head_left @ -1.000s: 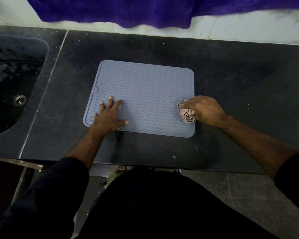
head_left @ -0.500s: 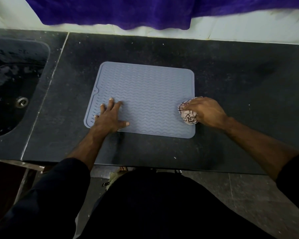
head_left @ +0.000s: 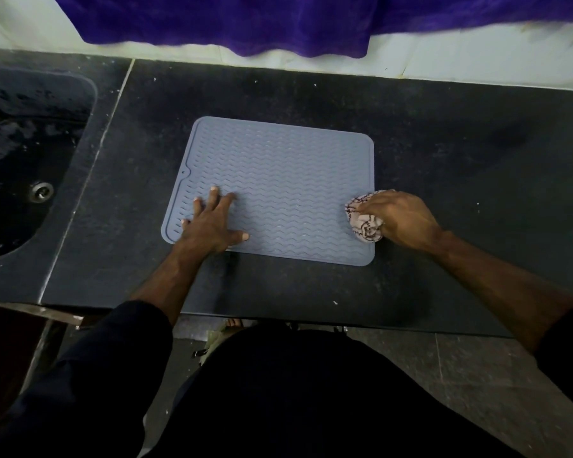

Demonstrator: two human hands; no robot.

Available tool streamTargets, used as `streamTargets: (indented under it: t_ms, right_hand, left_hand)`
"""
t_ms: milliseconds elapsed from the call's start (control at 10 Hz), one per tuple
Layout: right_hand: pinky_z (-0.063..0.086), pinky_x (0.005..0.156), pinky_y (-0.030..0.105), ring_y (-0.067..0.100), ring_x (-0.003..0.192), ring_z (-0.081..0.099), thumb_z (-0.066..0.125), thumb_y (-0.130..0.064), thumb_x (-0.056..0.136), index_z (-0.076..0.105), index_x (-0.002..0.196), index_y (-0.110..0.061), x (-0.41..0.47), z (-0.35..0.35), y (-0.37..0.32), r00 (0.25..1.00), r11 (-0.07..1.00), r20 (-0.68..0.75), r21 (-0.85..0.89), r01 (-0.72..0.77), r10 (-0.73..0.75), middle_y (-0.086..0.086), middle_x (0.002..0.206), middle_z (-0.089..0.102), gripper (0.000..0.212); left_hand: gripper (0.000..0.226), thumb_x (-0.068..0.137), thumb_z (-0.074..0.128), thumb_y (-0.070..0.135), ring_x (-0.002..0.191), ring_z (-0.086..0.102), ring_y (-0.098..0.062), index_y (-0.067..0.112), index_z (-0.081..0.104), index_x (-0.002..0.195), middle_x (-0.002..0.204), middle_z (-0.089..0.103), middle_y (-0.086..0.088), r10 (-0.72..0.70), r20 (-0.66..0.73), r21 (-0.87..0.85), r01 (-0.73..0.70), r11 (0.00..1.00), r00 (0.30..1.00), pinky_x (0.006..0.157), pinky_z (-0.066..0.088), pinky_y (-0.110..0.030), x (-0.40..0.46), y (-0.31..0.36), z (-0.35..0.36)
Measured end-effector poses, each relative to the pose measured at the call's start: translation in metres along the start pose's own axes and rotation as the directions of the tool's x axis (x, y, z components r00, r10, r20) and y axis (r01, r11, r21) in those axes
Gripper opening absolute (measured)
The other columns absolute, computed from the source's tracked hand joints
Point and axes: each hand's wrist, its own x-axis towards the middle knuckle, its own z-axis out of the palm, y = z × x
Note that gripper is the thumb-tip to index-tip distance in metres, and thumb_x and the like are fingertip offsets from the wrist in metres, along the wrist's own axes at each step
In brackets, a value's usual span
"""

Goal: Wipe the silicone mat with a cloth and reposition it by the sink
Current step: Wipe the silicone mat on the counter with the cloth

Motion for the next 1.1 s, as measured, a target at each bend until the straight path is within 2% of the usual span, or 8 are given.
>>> streamTargets:
  t_ms: [100, 200, 300, 500, 600, 800, 1000, 1100]
  right_hand:
    - [0.037, 0.105, 0.045, 0.031, 0.121, 0.055, 0.075, -0.012, 0.075, 0.064, 0.119, -0.01, 0.009, -0.004, -0.011, 0.999, 0.999, -0.037, 0.029, 0.022, -0.021, 0.014, 0.126, 0.062, 0.046]
    - [0.033, 0.11, 0.041, 0.027, 0.128, 0.048, 0.075, -0.01, 0.074, 0.062, 0.123, -0.011, 0.021, 0.004, -0.032, 0.994, 0.995, -0.028, 0.01, 0.101, -0.101, 0.009, 0.135, 0.056, 0.051]
    - [0.029, 0.113, 0.038, 0.024, 0.133, 0.043, 0.069, -0.004, 0.077, 0.059, 0.128, -0.014, 0.017, 0.016, -0.034, 0.995, 0.995, -0.024, -0.008, 0.096, -0.096, 0.005, 0.14, 0.052, 0.052]
    - [0.039, 0.104, 0.044, 0.03, 0.118, 0.058, 0.073, 0.0, 0.07, 0.067, 0.114, -0.007, -0.006, 0.008, -0.007, 0.995, 0.998, -0.076, 0.005, 0.065, -0.065, 0.013, 0.124, 0.064, 0.045]
    - [0.037, 0.106, 0.044, 0.031, 0.12, 0.056, 0.074, -0.006, 0.072, 0.066, 0.116, -0.007, 0.001, 0.005, -0.014, 0.995, 0.998, -0.086, 0.029, 0.048, -0.046, 0.014, 0.125, 0.063, 0.045]
    - [0.024, 0.114, 0.042, 0.026, 0.138, 0.035, 0.068, -0.004, 0.079, 0.054, 0.132, -0.017, 0.02, 0.018, -0.046, 0.99, 0.99, -0.007, -0.034, 0.14, -0.14, 0.003, 0.145, 0.045, 0.056]
    - [0.034, 0.111, 0.04, 0.026, 0.127, 0.05, 0.075, -0.007, 0.073, 0.062, 0.124, -0.012, 0.001, 0.009, -0.016, 0.996, 0.996, -0.035, 0.012, 0.087, -0.087, 0.008, 0.134, 0.057, 0.052]
    - [0.033, 0.11, 0.041, 0.028, 0.126, 0.051, 0.079, -0.009, 0.07, 0.063, 0.121, -0.012, 0.006, 0.007, -0.025, 0.994, 0.995, -0.049, 0.024, 0.1, -0.099, 0.009, 0.133, 0.058, 0.054]
  left_hand:
    - [0.097, 0.08, 0.072, 0.043, 0.145, -0.014, -0.037, 0.035, 0.007, 0.152, 0.161, -0.015, 0.0, -0.005, 0.002, 0.004, 0.005, 1.0, 1.0, 0.109, 0.006, -0.07, 0.0, 0.0, 0.0]
    - [0.096, 0.08, 0.072, 0.041, 0.145, -0.014, -0.037, 0.035, 0.008, 0.152, 0.161, -0.014, -0.001, 0.002, 0.007, -0.003, -0.002, 1.0, 1.0, 0.109, 0.006, -0.07, 0.0, 0.001, 0.0]
    - [0.095, 0.08, 0.073, 0.039, 0.145, -0.014, -0.038, 0.035, 0.01, 0.152, 0.161, -0.013, -0.002, 0.008, 0.01, -0.021, -0.008, 1.0, 1.0, 0.11, 0.005, -0.07, -0.001, 0.002, -0.002]
    - [0.096, 0.081, 0.073, 0.038, 0.145, -0.014, -0.037, 0.034, 0.009, 0.152, 0.161, -0.014, -0.001, 0.008, 0.009, -0.032, -0.008, 0.999, 1.0, 0.11, 0.004, -0.07, -0.003, 0.003, -0.003]
    - [0.097, 0.081, 0.073, 0.039, 0.145, -0.015, -0.037, 0.033, 0.008, 0.153, 0.161, -0.014, -0.002, 0.005, 0.009, -0.028, -0.005, 1.0, 1.0, 0.11, 0.004, -0.07, -0.002, 0.003, -0.002]
    - [0.097, 0.08, 0.073, 0.04, 0.145, -0.015, -0.037, 0.034, 0.008, 0.152, 0.161, -0.014, -0.001, 0.009, 0.013, -0.037, -0.008, 0.999, 1.0, 0.11, 0.004, -0.07, 0.0, 0.001, -0.002]
    - [0.098, 0.079, 0.073, 0.04, 0.145, -0.014, -0.037, 0.034, 0.008, 0.152, 0.161, -0.014, -0.001, 0.0, 0.005, -0.036, 0.0, 0.999, 1.0, 0.11, 0.004, -0.07, -0.001, 0.001, -0.001]
    - [0.098, 0.079, 0.073, 0.041, 0.145, -0.014, -0.037, 0.034, 0.008, 0.152, 0.161, -0.014, -0.001, 0.003, 0.002, -0.03, -0.003, 1.0, 1.0, 0.109, 0.005, -0.071, 0.0, 0.001, 0.0]
